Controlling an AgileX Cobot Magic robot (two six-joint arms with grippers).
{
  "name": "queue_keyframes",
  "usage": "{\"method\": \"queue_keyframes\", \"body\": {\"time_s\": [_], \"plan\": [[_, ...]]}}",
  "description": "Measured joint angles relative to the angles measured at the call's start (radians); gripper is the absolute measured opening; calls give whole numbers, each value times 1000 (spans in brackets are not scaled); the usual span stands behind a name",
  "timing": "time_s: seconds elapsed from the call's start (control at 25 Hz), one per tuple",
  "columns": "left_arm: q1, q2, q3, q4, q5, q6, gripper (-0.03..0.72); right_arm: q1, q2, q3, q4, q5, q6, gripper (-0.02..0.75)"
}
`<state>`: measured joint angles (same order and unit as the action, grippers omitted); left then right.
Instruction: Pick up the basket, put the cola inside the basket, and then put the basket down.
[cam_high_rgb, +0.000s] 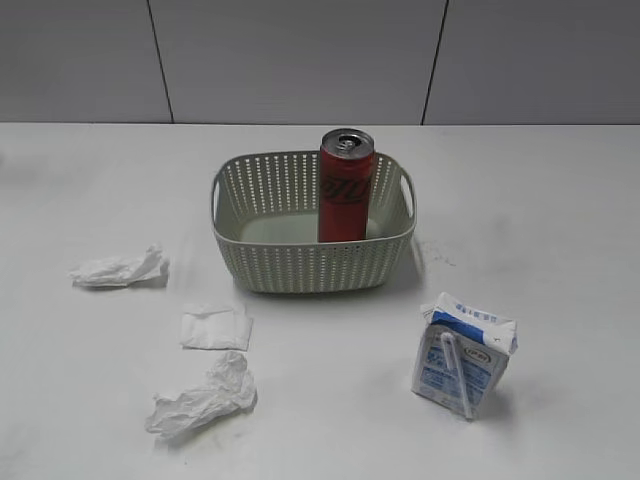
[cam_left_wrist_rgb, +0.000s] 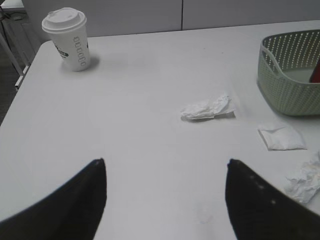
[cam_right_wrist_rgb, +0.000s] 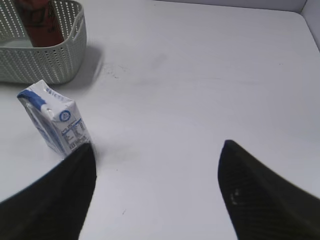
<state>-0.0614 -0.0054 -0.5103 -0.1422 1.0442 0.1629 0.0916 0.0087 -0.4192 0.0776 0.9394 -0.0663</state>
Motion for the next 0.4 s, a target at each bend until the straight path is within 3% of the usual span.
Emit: {"method": "queue_keyframes", "body": {"time_s": [0.4], "plan": [[18, 0, 0, 0, 0, 0, 554, 0, 0, 0, 31, 0, 0, 573]]}}
